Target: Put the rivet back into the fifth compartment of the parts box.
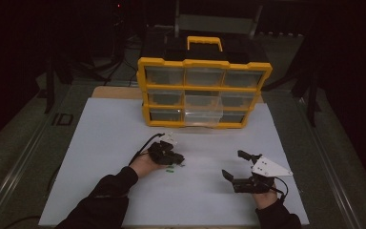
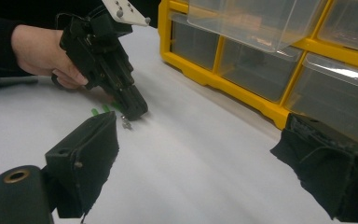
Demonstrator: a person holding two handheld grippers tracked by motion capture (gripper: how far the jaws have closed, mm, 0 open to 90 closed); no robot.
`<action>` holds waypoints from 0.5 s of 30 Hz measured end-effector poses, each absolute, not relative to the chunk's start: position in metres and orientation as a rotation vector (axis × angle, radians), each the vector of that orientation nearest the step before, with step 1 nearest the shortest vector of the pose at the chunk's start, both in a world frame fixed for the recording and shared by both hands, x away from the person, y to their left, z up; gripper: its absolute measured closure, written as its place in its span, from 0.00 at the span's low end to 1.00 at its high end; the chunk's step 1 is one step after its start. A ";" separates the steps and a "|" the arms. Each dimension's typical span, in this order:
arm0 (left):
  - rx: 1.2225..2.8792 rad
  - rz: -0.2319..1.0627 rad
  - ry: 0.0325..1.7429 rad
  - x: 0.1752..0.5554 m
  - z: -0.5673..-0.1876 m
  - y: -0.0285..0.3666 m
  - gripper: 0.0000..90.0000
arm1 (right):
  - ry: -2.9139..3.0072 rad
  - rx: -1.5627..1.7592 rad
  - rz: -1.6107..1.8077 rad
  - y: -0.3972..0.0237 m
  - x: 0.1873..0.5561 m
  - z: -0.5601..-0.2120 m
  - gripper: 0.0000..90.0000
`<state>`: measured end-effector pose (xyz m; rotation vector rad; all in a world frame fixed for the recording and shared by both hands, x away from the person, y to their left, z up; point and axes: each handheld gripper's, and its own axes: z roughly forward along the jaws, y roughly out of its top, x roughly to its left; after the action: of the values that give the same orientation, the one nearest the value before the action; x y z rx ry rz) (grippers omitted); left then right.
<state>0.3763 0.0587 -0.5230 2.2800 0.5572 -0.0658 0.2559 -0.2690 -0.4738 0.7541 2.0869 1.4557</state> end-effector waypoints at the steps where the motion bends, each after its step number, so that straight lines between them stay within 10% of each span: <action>1: 2.281 -0.064 0.553 0.376 -0.523 0.059 0.90 | 2.087 0.755 1.455 -0.269 0.256 -0.474 0.13; 15: 2.251 -0.065 0.536 0.377 -0.517 0.064 0.95 | 2.085 0.758 1.458 -0.270 0.256 -0.474 0.13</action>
<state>0.3772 0.0638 -0.5165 2.2512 0.5363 -0.0654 0.2563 -0.2695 -0.4738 0.7576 2.0854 1.4582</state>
